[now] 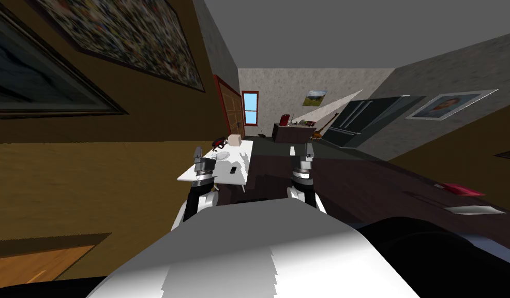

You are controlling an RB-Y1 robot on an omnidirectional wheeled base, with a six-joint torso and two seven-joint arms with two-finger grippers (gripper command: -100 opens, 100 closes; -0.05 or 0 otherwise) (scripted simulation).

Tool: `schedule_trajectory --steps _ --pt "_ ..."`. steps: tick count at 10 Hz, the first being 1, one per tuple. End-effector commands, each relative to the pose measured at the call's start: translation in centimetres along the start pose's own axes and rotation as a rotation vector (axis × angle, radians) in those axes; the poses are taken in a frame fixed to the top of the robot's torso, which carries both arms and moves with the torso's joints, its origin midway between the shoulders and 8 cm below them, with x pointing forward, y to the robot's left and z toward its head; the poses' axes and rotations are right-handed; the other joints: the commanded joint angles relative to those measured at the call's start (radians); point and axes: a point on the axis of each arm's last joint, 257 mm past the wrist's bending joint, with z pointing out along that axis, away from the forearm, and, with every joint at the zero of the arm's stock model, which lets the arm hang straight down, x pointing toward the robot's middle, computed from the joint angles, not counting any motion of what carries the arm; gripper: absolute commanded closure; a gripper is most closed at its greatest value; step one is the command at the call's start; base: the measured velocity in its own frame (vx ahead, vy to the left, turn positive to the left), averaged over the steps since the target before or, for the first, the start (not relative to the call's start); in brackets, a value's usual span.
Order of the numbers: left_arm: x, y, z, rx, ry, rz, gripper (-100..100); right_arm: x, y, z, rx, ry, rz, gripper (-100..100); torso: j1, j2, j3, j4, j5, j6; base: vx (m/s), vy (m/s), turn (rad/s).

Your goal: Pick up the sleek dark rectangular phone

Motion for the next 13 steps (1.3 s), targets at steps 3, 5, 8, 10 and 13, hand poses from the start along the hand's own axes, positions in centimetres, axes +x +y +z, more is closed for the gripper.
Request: schedule_trajectory --steps 3,5,8,10,13 --pt "2.5 0.2 0.1 -0.008 0.102 -0.002 -100 0.0 0.0 0.0 0.0 0.0 0.0 0 -0.002 0.002 0.001 0.0 0.0 0.0 -0.03 -0.04 -0.099" --pt "4.5 0.5 0.0 -0.018 0.171 -0.014 -100 0.0 0.0 0.0 0.0 0.0 0.0 0 -0.005 0.002 0.001 0.001 -0.001 0.0 -0.039 -0.091 -0.128" --pt "6.7 1.1 -0.4 -0.037 0.26 -0.014 -100 0.0 0.0 0.0 0.0 0.0 0.0 0 -0.005 0.003 0.002 0.001 -0.001 0.0 -0.044 -0.081 -0.111" --pt "7.7 1.5 -0.7 -0.05 0.305 -0.012 -100 0.0 0.0 0.0 0.0 0.0 0.0 0 -0.006 0.002 0.001 0.0 -0.001 0.0 -0.025 -0.075 -0.135" --pt "9.7 2.8 -1.6 -0.086 0.397 0.0 -100 0.0 0.0 0.0 0.0 0.0 0.0 0 -0.005 0.001 0.001 0.0 -0.001 0.0 -0.013 -0.075 -0.114"
